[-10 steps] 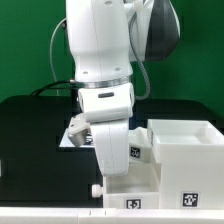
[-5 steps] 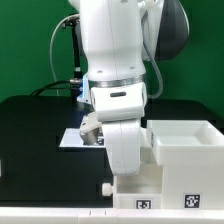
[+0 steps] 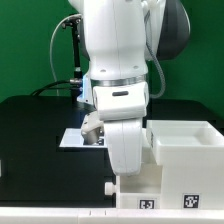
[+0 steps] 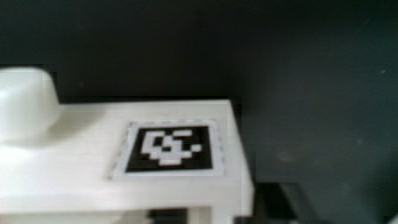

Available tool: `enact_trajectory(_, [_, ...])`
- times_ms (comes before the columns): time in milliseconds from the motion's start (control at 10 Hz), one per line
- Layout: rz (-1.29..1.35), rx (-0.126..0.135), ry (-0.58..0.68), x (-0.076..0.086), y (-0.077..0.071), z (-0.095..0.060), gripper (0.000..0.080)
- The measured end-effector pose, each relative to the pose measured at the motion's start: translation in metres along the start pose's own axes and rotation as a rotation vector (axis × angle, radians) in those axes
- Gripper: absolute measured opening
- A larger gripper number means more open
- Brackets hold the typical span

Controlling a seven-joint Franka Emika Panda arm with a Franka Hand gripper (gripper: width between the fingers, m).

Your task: Assemble drawer

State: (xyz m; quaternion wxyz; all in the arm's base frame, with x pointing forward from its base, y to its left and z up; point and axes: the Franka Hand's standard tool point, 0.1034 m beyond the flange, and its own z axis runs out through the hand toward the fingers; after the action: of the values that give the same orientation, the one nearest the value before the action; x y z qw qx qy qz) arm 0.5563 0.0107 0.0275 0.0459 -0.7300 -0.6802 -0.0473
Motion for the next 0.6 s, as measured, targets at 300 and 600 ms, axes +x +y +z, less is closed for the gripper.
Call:
enact_trajectory(300, [0.011,0.028,-0.025,-0.013,0.004,-0.039,0.0483])
enact_trajectory(600, [-0.014,0.037,-0.025,-0.05,0.011,-0.035,0.0643])
